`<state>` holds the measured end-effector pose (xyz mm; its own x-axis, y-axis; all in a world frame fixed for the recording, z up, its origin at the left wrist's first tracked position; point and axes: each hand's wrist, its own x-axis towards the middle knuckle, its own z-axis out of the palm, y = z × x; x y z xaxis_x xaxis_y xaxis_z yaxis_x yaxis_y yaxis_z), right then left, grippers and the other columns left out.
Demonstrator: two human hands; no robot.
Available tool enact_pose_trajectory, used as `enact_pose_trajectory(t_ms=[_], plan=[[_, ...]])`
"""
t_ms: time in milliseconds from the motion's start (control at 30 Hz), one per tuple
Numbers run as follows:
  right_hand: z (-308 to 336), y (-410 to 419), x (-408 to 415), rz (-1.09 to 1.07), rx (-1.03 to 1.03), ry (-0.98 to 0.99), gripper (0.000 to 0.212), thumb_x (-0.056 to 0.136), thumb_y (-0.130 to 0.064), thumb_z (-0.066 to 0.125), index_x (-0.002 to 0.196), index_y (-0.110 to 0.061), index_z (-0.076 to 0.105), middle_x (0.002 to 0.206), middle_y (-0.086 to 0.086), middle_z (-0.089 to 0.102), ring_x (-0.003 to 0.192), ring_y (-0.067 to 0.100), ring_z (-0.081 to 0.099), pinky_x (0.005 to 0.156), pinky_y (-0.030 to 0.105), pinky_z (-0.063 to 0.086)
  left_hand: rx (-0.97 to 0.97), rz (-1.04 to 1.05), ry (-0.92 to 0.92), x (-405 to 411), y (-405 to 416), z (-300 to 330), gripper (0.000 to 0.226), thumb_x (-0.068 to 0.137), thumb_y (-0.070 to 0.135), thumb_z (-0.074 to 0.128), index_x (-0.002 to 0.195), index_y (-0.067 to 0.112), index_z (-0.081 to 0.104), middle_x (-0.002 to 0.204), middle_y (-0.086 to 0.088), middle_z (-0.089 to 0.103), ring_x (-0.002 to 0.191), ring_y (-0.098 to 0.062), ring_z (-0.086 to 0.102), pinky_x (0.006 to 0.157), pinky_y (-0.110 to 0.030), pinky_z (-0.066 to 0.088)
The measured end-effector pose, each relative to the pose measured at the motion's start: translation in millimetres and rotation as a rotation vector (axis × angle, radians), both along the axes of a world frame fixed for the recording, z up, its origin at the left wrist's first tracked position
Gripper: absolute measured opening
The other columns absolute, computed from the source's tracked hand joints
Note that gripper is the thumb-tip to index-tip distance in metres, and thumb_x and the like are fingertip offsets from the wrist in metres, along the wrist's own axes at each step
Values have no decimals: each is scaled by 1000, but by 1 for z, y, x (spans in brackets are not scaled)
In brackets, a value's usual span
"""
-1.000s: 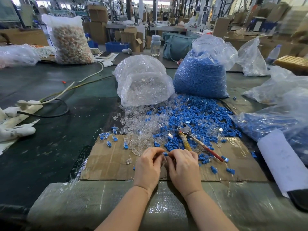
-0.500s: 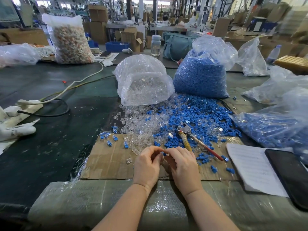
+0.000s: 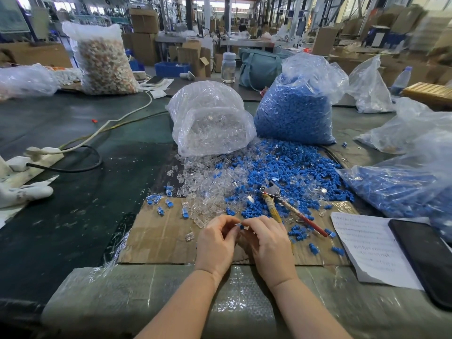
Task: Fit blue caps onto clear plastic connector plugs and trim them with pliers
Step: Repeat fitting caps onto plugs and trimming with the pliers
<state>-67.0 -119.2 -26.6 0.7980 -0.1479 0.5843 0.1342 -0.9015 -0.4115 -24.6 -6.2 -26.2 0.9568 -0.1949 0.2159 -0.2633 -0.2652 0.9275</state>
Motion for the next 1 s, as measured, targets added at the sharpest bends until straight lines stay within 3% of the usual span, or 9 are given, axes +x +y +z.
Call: enact_pose_trajectory(t_ms=[233,367,500,567,633,700,867,1000], plan=[[1,-1,0,16,-20,12,11,80,-21,74,88,-16,70,80,-2,64,72,19,61,67,35,48,5,11,20,2,0,-2,28,84,8,66,76,35,61,79,6,68,74,-7,64,72,-19,53],[4,1,0,1,-8,10,28,87,-35,52,94,-14,69,83,-1,64,76,20,61,70,37,50,-9,31,25,3,-1,-2,32,83,7,66,74,36,60,75,7,67,69,-3,62,65,-11,49],[7,-6,2,-256,-20,-10,27,81,-23,71,104,-10,67,97,6,65,91,27,61,82,42,45,-34,32,62,3,-1,-2,29,83,6,66,75,34,61,74,4,68,71,-9,65,68,-18,53],[12,-11,4,-430,-35,132,38,87,-30,63,119,-10,59,116,12,60,109,31,53,95,47,37,-37,45,68,2,-2,-2,29,83,6,66,75,33,61,72,3,68,69,-10,65,66,-18,52],[17,-21,6,-584,-41,417,56,95,-46,40,140,-14,36,141,14,41,131,31,34,108,48,22,-55,40,90,2,-2,-2,28,83,3,65,75,31,61,71,2,67,69,-11,66,64,-18,51],[20,-32,8,-645,-32,613,67,94,-56,26,148,-17,15,151,13,27,139,29,21,110,50,17,-57,29,110,1,-2,-1,28,84,3,64,76,30,61,71,3,67,69,-12,66,64,-16,50],[29,-45,13,-590,-37,795,80,87,-62,37,149,-17,12,153,10,21,138,30,21,107,53,20,-28,36,104,1,-2,2,26,84,5,64,76,30,61,73,3,67,70,-8,64,63,-11,48],[34,-45,16,-589,-56,835,81,86,-59,42,148,-16,15,151,14,20,138,33,19,106,53,22,-42,32,141,1,-2,4,23,85,5,63,78,27,62,74,3,68,73,-11,66,67,-17,53]])
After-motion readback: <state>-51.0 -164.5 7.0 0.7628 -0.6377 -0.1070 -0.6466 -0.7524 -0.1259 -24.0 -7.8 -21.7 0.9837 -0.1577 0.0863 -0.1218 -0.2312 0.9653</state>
